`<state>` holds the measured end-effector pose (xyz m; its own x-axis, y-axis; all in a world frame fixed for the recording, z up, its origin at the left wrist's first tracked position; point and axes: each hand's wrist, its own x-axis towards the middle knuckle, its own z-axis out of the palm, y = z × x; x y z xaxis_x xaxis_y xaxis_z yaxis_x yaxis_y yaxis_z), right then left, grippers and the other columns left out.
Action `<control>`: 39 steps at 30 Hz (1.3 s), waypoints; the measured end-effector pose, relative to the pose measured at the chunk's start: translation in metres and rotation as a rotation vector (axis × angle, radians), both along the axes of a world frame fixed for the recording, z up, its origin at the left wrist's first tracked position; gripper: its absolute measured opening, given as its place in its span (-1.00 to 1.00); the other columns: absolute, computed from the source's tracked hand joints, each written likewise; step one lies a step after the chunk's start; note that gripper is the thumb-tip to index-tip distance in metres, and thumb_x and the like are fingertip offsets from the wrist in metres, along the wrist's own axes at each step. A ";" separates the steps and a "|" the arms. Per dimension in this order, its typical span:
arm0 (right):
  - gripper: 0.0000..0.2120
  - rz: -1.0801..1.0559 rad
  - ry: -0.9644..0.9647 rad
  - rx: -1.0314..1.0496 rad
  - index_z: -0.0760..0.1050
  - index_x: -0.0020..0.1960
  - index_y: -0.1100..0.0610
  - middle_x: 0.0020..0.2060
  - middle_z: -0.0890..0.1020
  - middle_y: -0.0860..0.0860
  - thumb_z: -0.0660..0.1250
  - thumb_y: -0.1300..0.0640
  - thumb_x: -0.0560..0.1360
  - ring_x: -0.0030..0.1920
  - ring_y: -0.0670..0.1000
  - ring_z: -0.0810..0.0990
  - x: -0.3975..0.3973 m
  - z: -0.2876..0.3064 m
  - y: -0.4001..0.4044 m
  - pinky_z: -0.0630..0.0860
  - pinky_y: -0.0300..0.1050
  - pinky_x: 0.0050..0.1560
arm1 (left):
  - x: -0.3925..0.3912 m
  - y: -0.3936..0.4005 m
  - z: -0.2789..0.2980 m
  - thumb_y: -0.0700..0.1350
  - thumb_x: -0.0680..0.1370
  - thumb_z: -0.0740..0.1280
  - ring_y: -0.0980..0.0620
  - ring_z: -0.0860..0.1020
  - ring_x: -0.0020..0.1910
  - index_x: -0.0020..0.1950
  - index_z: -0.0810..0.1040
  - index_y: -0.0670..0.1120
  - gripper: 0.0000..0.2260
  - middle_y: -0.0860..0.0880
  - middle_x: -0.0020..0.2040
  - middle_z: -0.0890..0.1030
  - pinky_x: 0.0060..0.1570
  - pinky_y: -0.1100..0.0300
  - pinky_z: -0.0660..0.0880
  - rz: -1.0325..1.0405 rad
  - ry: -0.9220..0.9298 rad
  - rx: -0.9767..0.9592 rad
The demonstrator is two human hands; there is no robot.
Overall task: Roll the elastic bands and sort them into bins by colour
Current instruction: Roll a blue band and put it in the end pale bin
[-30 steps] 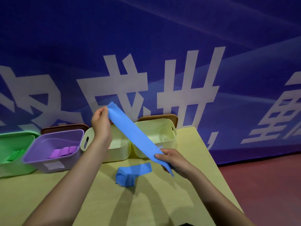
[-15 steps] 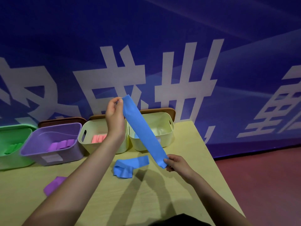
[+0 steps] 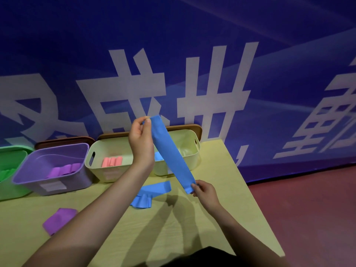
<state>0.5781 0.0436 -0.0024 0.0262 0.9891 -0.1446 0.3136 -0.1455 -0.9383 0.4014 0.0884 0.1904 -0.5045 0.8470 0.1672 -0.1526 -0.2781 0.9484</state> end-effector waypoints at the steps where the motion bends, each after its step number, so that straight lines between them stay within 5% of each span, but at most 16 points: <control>1: -0.81 0.006 -0.031 -0.007 0.55 -0.23 0.17 -0.40 0.55 -0.04 0.26 0.23 0.54 -0.35 -0.11 0.50 0.000 0.001 0.000 0.43 -0.16 -0.21 | 0.002 -0.002 -0.003 -0.17 0.60 0.25 0.11 0.49 -0.15 -0.10 0.53 0.05 -0.85 0.09 -0.18 0.55 -0.05 0.18 0.41 -0.022 0.009 -0.019; 4: -0.78 0.077 -0.165 -0.020 0.60 -0.13 0.08 -0.28 0.55 -0.11 0.23 0.32 0.49 -0.23 -0.15 0.48 0.006 0.001 0.002 0.41 -0.18 -0.12 | 0.010 -0.010 -0.007 -0.18 0.61 0.25 0.27 0.49 -0.23 -0.09 0.52 0.03 -0.86 0.11 -0.19 0.54 -0.12 0.34 0.40 -0.067 0.034 -0.037; 6: -0.63 0.122 -0.300 0.008 0.61 0.13 0.08 0.02 0.60 -0.07 0.21 0.36 0.44 0.07 -0.10 0.50 0.011 0.004 0.006 0.42 -0.15 0.15 | 0.014 -0.015 -0.008 -0.17 0.61 0.25 0.34 0.47 -0.27 -0.07 0.52 0.02 -0.88 0.13 -0.19 0.54 -0.18 0.42 0.39 -0.116 0.074 -0.042; 8: -0.63 0.040 -0.217 0.072 0.57 0.20 0.10 0.14 0.59 0.00 0.20 0.37 0.48 0.20 -0.04 0.49 0.010 0.022 0.011 0.38 -0.12 0.29 | 0.018 -0.019 -0.011 -0.17 0.60 0.26 0.33 0.48 -0.26 -0.10 0.54 0.04 -0.86 0.18 -0.21 0.56 -0.20 0.44 0.39 -0.205 0.148 -0.064; 11: -0.78 -0.078 0.167 0.168 0.59 0.08 0.09 -0.04 0.65 0.03 0.17 0.22 0.62 0.00 -0.08 0.60 -0.001 0.074 0.017 0.47 -0.19 0.06 | 0.019 -0.023 -0.020 -0.16 0.59 0.29 0.24 0.50 -0.19 -0.13 0.57 0.08 -0.83 0.21 -0.23 0.59 -0.11 0.33 0.41 -0.302 0.208 -0.125; 14: -0.78 -0.015 0.343 0.305 0.61 0.01 0.10 -0.20 0.64 0.07 0.17 0.17 0.63 -0.20 -0.03 0.59 -0.006 0.120 0.017 0.51 -0.21 -0.12 | 0.019 -0.025 -0.023 -0.13 0.58 0.30 0.16 0.50 -0.15 -0.08 0.58 0.05 -0.89 0.14 -0.17 0.58 -0.07 0.19 0.40 -0.332 0.227 -0.187; 19: -0.92 0.121 0.276 0.360 0.61 -0.11 0.11 -0.27 0.64 -0.06 0.39 0.27 0.48 -0.25 -0.10 0.59 -0.006 0.160 0.011 0.51 -0.26 -0.18 | 0.010 -0.031 -0.009 -0.15 0.57 0.31 0.07 0.56 -0.05 -0.07 0.60 0.02 -0.90 0.08 -0.12 0.63 0.05 0.05 0.50 -0.426 0.259 -0.169; 24: -0.88 0.208 0.249 0.325 0.54 -0.21 0.19 -0.38 0.56 -0.07 0.38 0.32 0.49 -0.35 -0.10 0.52 -0.011 0.172 0.016 0.47 -0.27 -0.24 | 0.007 -0.035 -0.002 -0.17 0.58 0.29 0.06 0.54 -0.09 -0.02 0.60 0.01 -0.88 0.00 -0.12 0.60 -0.07 0.11 0.52 -0.452 0.263 -0.116; 28: -0.90 0.178 0.258 0.315 0.53 -0.18 0.20 -0.39 0.54 -0.02 0.36 0.29 0.51 -0.37 -0.08 0.48 -0.013 0.174 0.019 0.46 -0.25 -0.26 | 0.009 -0.037 -0.006 -0.05 0.62 0.22 0.13 0.50 -0.13 0.16 0.53 0.06 -0.84 0.05 -0.10 0.50 -0.12 0.24 0.48 -0.528 0.103 -0.186; 34: -0.89 0.139 0.317 0.306 0.49 -0.16 0.32 -0.45 0.51 0.02 0.35 0.29 0.51 -0.39 -0.07 0.47 -0.018 0.173 0.018 0.46 -0.28 -0.26 | 0.008 -0.039 -0.017 0.26 0.43 0.23 0.04 0.54 -0.01 -0.05 0.56 0.10 -0.70 0.01 -0.06 0.59 0.07 0.06 0.46 -0.573 0.163 -0.252; 39: -0.89 0.085 0.376 0.286 0.53 -0.12 0.15 -0.46 0.49 -0.05 0.33 0.33 0.51 -0.40 -0.10 0.46 -0.025 0.171 0.016 0.45 -0.31 -0.24 | 0.013 -0.049 -0.032 -0.05 0.63 0.20 0.06 0.38 -0.21 -0.14 0.48 -0.09 -0.80 -0.04 -0.22 0.47 -0.20 0.19 0.33 -0.567 0.200 -0.302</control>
